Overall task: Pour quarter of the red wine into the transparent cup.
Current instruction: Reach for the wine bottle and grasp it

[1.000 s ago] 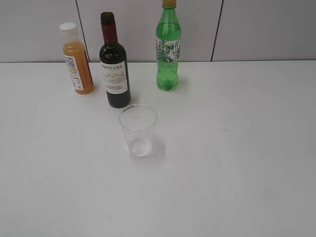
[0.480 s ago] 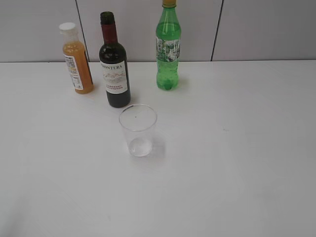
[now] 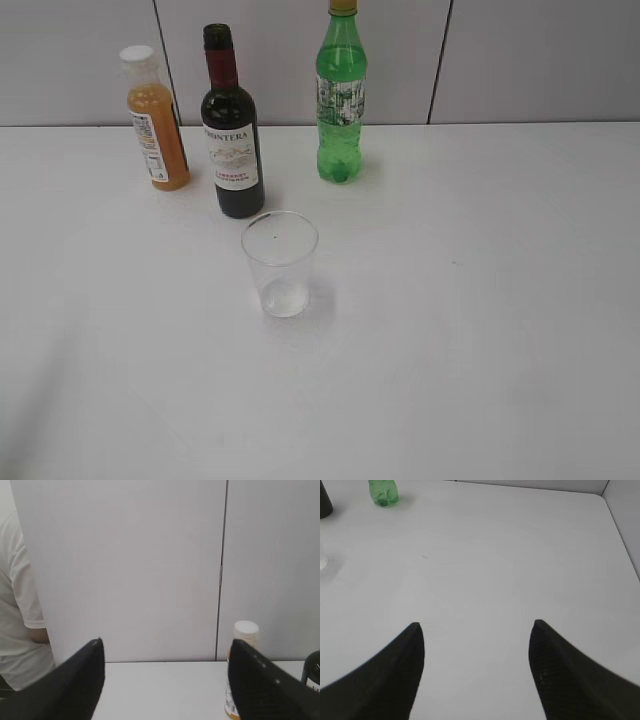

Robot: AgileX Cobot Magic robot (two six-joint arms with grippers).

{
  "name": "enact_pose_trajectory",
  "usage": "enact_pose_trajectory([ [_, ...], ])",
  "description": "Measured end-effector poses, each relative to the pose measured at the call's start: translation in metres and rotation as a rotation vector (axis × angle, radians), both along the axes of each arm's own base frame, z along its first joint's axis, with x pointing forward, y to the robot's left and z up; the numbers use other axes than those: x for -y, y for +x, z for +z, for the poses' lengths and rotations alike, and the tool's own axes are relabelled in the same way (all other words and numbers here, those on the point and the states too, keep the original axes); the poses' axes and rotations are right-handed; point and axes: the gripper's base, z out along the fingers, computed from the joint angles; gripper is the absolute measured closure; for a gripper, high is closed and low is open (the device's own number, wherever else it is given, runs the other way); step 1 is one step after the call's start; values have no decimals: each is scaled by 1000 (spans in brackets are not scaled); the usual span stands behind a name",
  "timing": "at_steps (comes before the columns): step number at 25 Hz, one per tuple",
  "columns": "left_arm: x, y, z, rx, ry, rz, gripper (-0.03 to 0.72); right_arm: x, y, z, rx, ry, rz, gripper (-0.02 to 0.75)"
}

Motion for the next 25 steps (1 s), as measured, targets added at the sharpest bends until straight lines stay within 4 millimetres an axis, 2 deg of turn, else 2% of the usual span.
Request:
enact_pose_trajectory([
  [7,-4,42,-25,-27,16,29,100,0,0,0,0,0,0,206],
  [14,-1,71,-54,-91,54,-11,96,0,0,0,0,0,0,206],
  [20,10,84,-72,-114,30,-132,9,0,0,0,0,0,0,206],
  [25,26,96,-89,-68,83,-314,-4,0,0,0,0,0,0,206],
])
